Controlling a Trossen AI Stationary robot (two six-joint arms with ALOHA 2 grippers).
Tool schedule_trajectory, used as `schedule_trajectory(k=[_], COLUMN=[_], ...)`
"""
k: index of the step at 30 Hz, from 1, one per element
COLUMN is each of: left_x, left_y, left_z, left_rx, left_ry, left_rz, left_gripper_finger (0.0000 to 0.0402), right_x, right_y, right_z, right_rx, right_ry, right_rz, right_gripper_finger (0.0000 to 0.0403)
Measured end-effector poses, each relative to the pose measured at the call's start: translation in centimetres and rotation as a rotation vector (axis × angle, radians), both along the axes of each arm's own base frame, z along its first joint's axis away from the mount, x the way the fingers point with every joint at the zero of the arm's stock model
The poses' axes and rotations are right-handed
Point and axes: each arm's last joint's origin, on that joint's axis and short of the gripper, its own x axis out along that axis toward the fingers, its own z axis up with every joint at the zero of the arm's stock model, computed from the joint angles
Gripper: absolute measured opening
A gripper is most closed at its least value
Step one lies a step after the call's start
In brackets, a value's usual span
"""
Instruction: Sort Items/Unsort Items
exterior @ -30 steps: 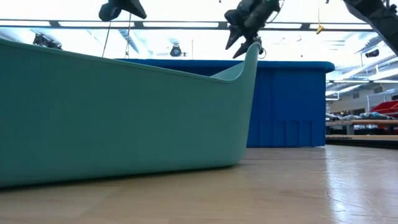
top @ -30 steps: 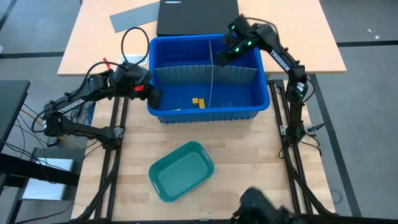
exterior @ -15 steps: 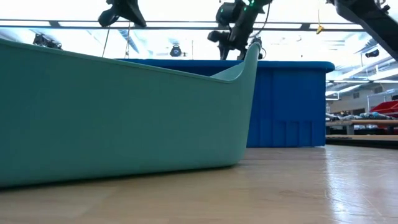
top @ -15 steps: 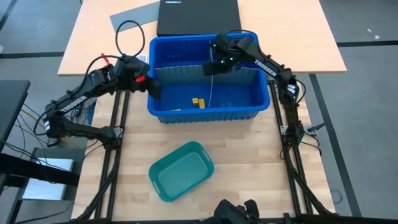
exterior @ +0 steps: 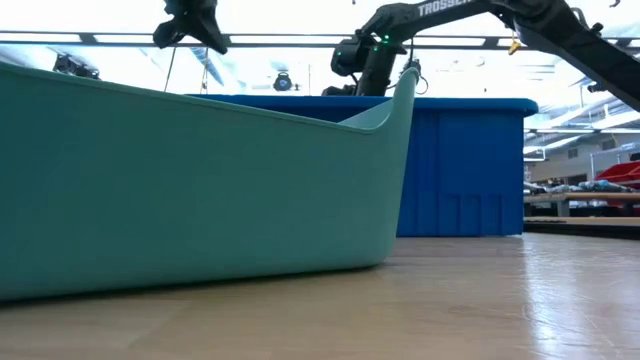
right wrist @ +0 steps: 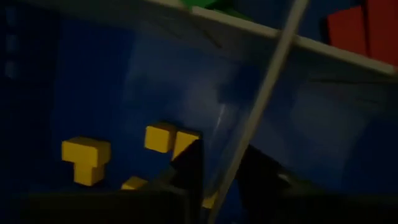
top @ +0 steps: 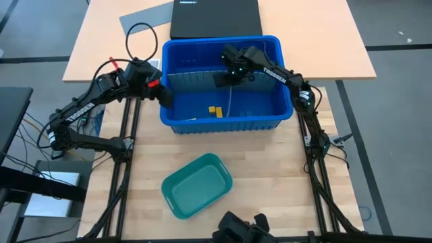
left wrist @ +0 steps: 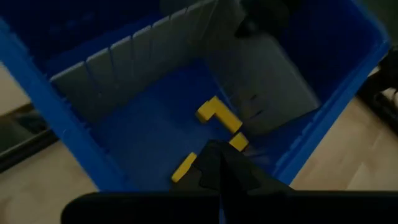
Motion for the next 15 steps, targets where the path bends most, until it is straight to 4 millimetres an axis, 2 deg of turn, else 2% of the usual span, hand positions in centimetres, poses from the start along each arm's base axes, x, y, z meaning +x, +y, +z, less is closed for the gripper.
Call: schedule_trajectory(k=[2, 3, 15], left_x=[-0.1, -0.1, -0.2], left_y=[-0.1, -0.1, -0.1], left_z=[-0.2, -0.2, -0.2], left_rx=[-0.007, -0.01, 0.021], left_ry=[0.022, 0.026, 0.049], left_rz=[-0.002, -0.002, -0.035], left_gripper_finger=[0.0001, 0.0001, 0.0001], right_x=[0.0, 0.0, -0.3], right_y=[0.2, 0.3, 1.2], right_z=[0.0, 0.0, 0.8], right_rx=[-0.01, -0.015, -0.003], right_ry=[0.023, 0.032, 0.053], right_rz=[-0.016, -0.028, -0.07], right_gripper_finger=[0.0033, 0.0019, 0.0003])
